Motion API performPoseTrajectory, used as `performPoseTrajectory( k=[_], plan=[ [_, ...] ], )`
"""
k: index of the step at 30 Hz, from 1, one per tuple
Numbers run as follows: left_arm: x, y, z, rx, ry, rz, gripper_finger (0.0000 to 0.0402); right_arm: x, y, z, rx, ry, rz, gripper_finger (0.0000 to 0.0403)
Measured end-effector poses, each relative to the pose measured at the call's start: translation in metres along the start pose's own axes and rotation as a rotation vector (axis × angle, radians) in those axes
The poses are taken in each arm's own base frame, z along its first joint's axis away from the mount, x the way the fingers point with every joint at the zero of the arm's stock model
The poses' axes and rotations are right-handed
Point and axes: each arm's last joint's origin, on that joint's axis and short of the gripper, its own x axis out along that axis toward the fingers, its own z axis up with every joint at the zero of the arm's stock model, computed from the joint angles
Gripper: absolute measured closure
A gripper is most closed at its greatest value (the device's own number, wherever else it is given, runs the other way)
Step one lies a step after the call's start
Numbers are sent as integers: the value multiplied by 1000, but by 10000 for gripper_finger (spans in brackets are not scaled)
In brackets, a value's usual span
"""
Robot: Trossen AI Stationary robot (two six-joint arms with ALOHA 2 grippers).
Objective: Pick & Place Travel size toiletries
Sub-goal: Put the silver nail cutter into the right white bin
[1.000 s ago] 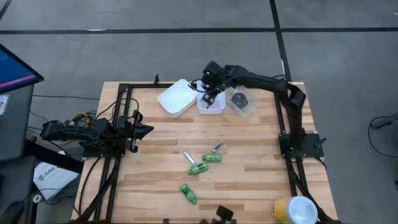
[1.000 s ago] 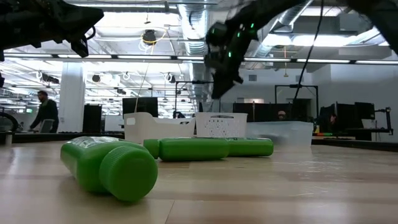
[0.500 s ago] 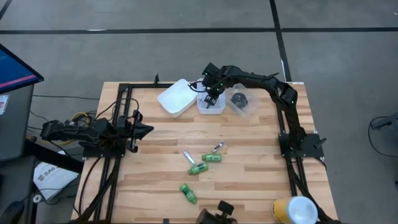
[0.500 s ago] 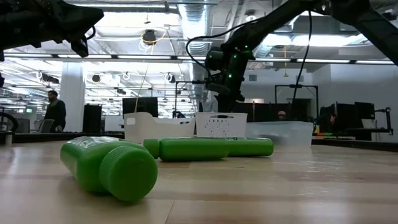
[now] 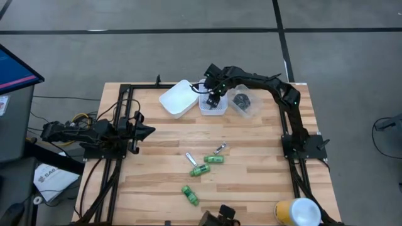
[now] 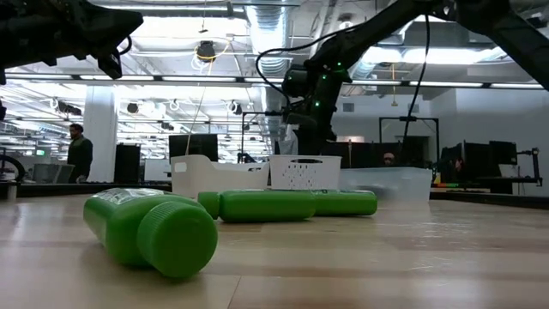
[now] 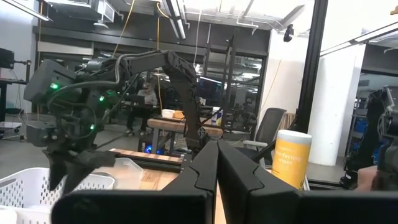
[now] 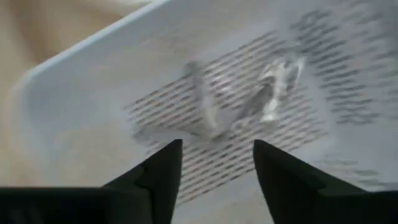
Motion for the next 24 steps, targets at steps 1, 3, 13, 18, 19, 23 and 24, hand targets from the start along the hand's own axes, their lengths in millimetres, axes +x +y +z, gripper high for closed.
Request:
performPoseTrajectory(
  k=[1, 3, 13, 18, 19, 23, 24],
  plan=[
    [0, 0, 0, 0, 0, 0, 400, -4, 2, -1, -3, 7, 53, 200],
    [0, 0, 0, 0, 0, 0, 400, -20, 7, 1, -26, -18, 151, 182],
    [0, 0, 0, 0, 0, 0, 400, -118, 81, -31, -308, -21, 292, 182],
    [0, 0, 0, 0, 0, 0, 400, -117, 119, -59, -430, 37, 252, 189],
    [0, 0, 0, 0, 0, 0, 400, -113, 126, -67, -451, 65, 244, 188],
    [0, 0, 0, 0, 0, 0, 400, -86, 150, -91, -525, 118, 258, 177],
    [0, 0, 0, 0, -1, 0, 400, -79, 155, -96, -541, 124, 259, 172]
  ],
)
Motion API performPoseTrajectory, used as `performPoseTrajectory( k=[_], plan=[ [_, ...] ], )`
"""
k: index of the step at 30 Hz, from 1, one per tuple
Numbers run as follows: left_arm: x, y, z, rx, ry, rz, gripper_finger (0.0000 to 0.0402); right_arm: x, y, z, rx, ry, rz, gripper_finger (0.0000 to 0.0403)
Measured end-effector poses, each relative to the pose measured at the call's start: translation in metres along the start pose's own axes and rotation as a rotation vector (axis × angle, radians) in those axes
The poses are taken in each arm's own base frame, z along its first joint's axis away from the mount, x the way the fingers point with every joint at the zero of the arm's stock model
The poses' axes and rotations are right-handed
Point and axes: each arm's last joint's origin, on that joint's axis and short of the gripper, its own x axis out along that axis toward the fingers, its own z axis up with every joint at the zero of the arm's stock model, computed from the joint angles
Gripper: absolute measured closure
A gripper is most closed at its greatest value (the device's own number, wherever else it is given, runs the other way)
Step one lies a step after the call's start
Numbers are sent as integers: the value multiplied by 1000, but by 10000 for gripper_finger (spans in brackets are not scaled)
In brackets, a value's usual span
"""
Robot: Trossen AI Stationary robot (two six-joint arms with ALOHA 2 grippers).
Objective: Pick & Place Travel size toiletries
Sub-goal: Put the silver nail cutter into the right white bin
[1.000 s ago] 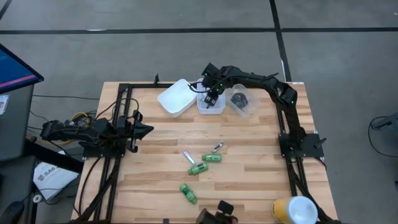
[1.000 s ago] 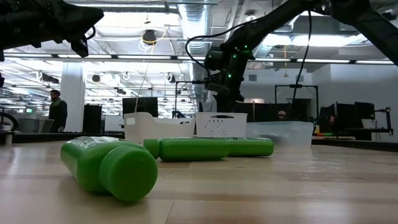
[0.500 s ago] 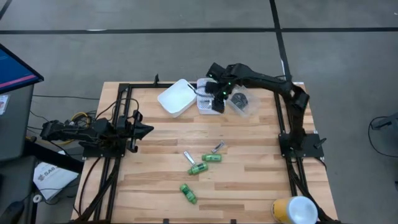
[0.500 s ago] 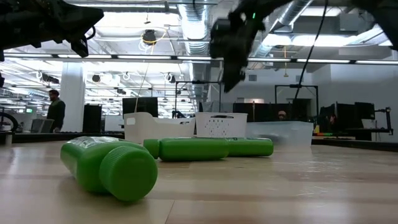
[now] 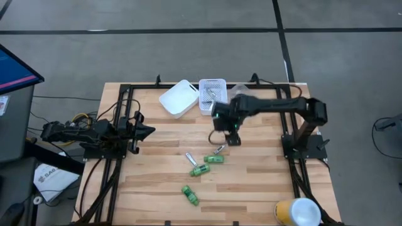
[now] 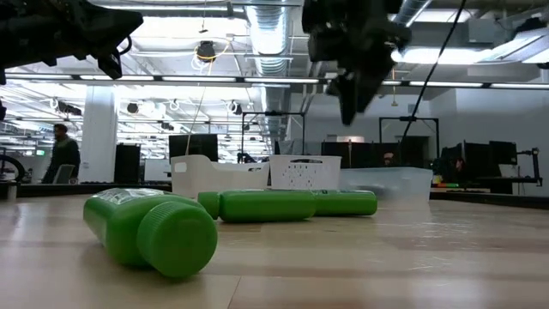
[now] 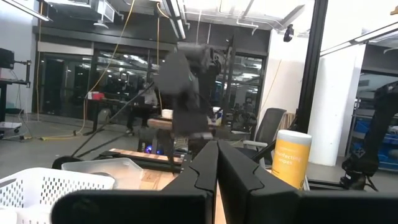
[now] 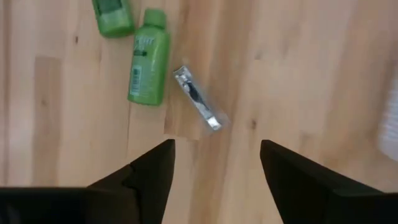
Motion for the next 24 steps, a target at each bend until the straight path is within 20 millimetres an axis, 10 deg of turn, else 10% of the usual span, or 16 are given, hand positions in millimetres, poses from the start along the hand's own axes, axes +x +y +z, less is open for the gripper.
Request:
performPoseTrajectory(
  k=[24],
  plan=[
    [-2, 0, 3, -4, -28, -2, 400, 128, 10, 0, -199, 151, -17, 133]
  ],
)
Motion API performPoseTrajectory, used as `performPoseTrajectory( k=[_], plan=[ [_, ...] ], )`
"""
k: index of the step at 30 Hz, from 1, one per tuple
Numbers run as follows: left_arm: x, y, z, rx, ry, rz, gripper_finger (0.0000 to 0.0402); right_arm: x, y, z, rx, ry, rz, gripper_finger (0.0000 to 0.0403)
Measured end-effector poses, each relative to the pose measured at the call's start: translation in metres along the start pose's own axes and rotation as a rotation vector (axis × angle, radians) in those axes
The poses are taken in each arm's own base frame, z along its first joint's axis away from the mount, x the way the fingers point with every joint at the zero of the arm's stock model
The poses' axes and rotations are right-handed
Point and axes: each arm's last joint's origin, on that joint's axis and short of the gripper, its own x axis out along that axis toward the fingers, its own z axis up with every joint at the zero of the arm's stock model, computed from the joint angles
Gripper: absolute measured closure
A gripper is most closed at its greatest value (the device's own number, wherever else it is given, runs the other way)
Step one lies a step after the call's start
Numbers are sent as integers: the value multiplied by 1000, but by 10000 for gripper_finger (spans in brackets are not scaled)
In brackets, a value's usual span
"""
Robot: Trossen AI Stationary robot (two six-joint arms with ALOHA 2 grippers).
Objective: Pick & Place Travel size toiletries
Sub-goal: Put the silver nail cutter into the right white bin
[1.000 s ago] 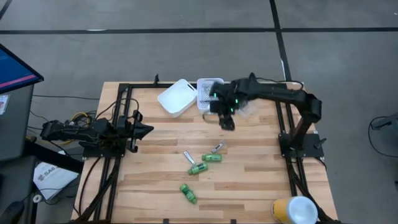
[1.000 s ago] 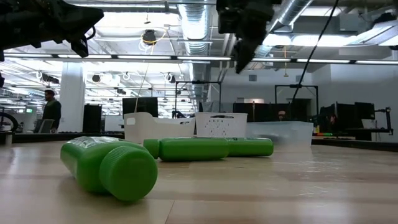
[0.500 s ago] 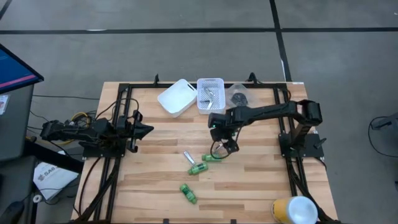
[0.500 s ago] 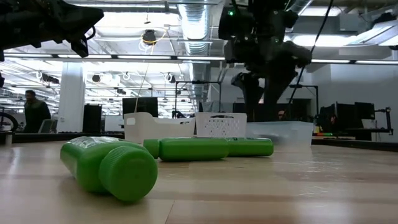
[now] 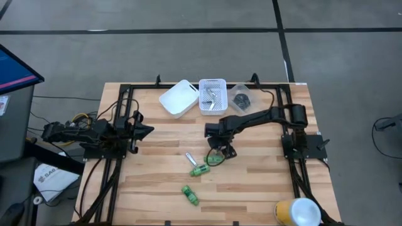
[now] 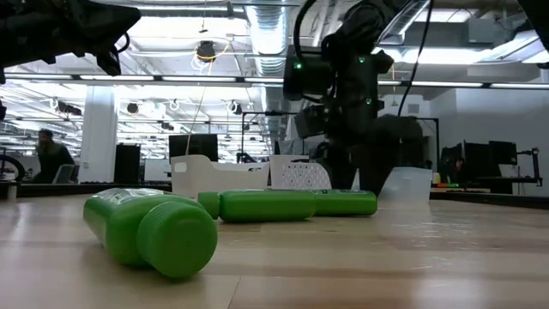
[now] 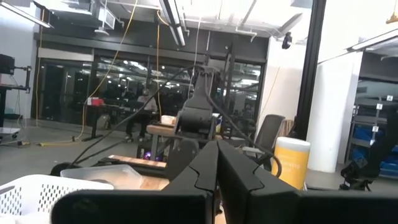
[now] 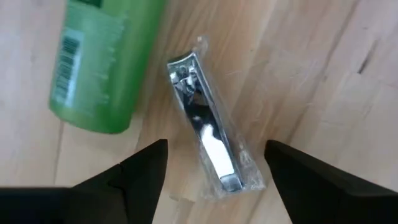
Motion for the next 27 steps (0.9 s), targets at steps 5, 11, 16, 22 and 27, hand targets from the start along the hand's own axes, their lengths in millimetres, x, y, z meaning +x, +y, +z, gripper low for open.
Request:
performPoseTrajectory(
  k=[5, 11, 16, 22, 27],
  plan=[
    [0, 0, 0, 0, 2, 1, 400, 6, -1, 0, 16, 26, -38, 184],
    [0, 0, 0, 0, 2, 0, 400, 5, -3, 2, 10, 3, -68, 310],
    [0, 0, 0, 0, 1, 0, 400, 5, -3, 2, 9, -1, -61, 379],
    [0, 0, 0, 0, 2, 0, 400, -5, -4, 7, 2, -14, -53, 379],
    [0, 0, 0, 0, 2, 0, 400, -48, -12, 14, -1, -137, -103, 379]
  ],
)
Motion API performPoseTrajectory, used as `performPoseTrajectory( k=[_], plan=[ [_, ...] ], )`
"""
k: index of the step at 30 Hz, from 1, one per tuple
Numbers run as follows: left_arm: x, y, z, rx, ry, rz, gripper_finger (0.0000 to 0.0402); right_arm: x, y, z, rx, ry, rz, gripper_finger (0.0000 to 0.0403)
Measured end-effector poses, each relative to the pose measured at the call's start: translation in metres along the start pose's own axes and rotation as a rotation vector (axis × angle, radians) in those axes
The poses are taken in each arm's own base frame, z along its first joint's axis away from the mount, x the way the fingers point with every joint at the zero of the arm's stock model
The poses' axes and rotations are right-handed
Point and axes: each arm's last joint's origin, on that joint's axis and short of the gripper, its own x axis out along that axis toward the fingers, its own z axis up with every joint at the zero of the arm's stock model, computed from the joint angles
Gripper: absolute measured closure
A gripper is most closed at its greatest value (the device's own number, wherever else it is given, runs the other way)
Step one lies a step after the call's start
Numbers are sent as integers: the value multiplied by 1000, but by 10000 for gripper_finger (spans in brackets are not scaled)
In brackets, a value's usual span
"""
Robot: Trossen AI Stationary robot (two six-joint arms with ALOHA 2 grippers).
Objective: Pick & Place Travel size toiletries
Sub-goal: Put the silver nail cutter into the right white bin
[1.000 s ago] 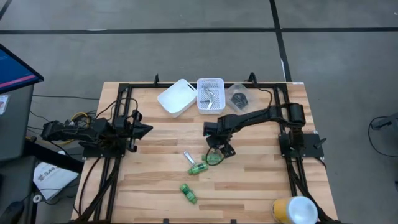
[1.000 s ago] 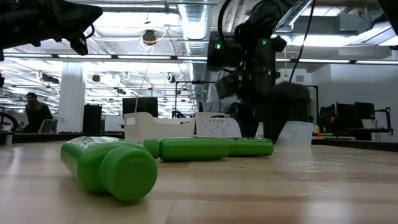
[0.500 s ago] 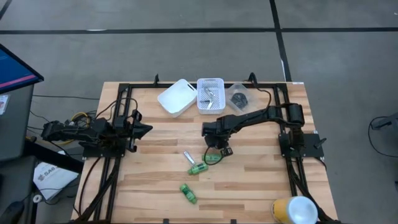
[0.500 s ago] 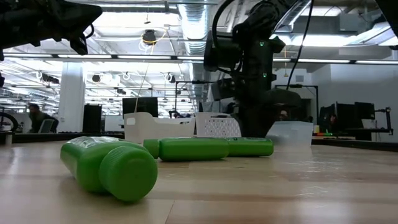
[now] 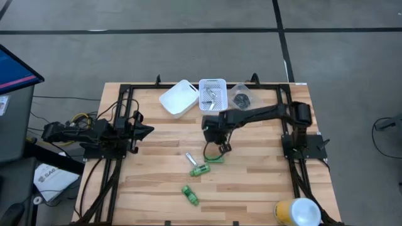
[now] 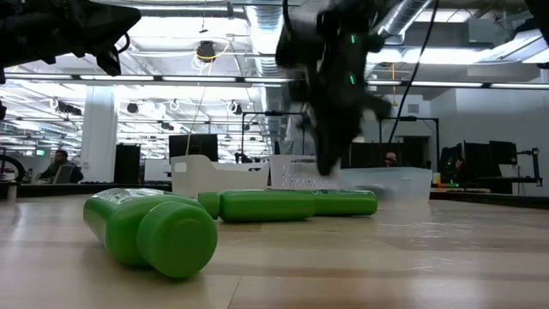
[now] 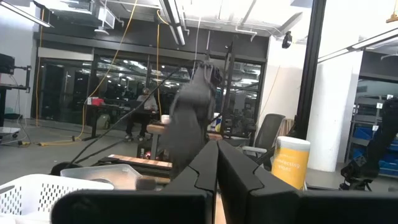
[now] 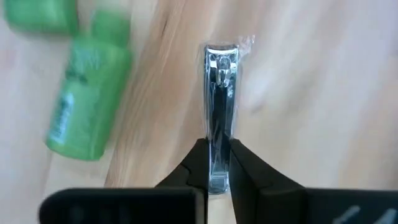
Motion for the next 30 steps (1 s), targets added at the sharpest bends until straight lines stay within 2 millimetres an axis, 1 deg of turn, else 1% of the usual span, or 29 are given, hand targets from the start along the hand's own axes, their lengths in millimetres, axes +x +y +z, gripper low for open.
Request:
performPoseTrajectory(
  k=[2, 4, 6, 8, 11, 14, 18, 21, 23, 27, 30],
  plan=[
    [0, 0, 0, 0, 0, 0, 400, -22, -7, 2, 10, -56, -26, 379],
    [0, 0, 0, 0, 0, 0, 400, -42, -18, 6, 32, -131, -66, 379],
    [0, 0, 0, 0, -1, 0, 400, -64, -33, 5, 73, -190, -117, 379],
    [0, 0, 0, 0, 1, 0, 400, -83, -52, 3, 138, -249, -187, 379],
    [0, 0, 0, 0, 1, 0, 400, -101, -82, -6, 250, -276, -269, 379],
    [0, 0, 0, 0, 0, 0, 400, -114, -109, -20, 381, -310, -318, 379],
    [0, 0, 0, 0, 0, 0, 400, -120, -136, -43, 561, -323, -347, 379],
    [0, 0, 0, 0, 0, 0, 400, -124, -150, -58, 662, -324, -364, 379],
    [0, 0, 0, 0, 0, 0, 400, -125, -157, -65, 695, -323, -373, 379],
    [0, 0, 0, 0, 0, 0, 400, -127, -164, -72, 719, -327, -402, 379],
    [0, 0, 0, 0, 0, 0, 400, -118, -170, -73, 732, -311, -404, 379]
  ],
)
